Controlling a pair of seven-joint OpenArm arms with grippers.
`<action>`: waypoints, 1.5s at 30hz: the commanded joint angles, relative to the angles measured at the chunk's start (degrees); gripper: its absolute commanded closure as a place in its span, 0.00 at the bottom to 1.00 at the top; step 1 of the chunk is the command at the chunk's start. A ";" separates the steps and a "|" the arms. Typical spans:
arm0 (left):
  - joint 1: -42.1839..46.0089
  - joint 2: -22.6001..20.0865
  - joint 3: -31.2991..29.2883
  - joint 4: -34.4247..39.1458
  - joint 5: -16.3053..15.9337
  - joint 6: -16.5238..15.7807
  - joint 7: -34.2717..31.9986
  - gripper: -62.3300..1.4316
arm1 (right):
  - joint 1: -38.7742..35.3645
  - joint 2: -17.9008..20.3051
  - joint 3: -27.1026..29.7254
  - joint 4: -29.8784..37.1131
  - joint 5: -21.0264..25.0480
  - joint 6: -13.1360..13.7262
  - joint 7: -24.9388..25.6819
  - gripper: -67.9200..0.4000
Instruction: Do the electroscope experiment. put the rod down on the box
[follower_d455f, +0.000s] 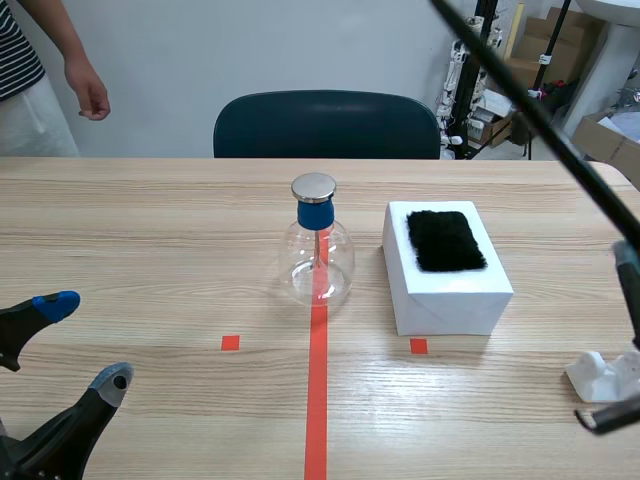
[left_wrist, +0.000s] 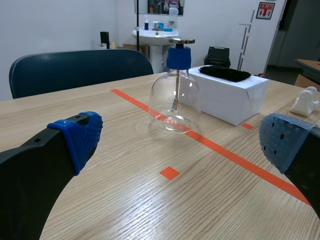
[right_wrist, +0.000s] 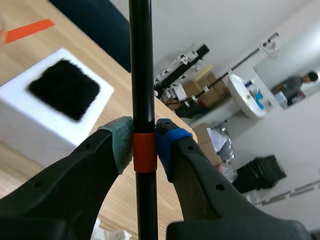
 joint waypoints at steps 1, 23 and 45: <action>-0.20 -0.50 -0.20 0.83 -0.39 -0.11 -1.01 0.00 | 2.97 1.49 0.79 1.64 2.03 -0.79 -1.57 0.84; -0.20 -0.50 -0.20 0.83 -0.39 -0.11 -1.01 0.00 | 32.24 9.49 0.72 0.37 31.01 14.27 -54.18 0.84; -0.17 -0.52 -0.20 0.83 -0.37 -0.11 -0.96 0.00 | 45.86 8.61 -1.92 -22.18 34.01 27.30 -57.88 0.84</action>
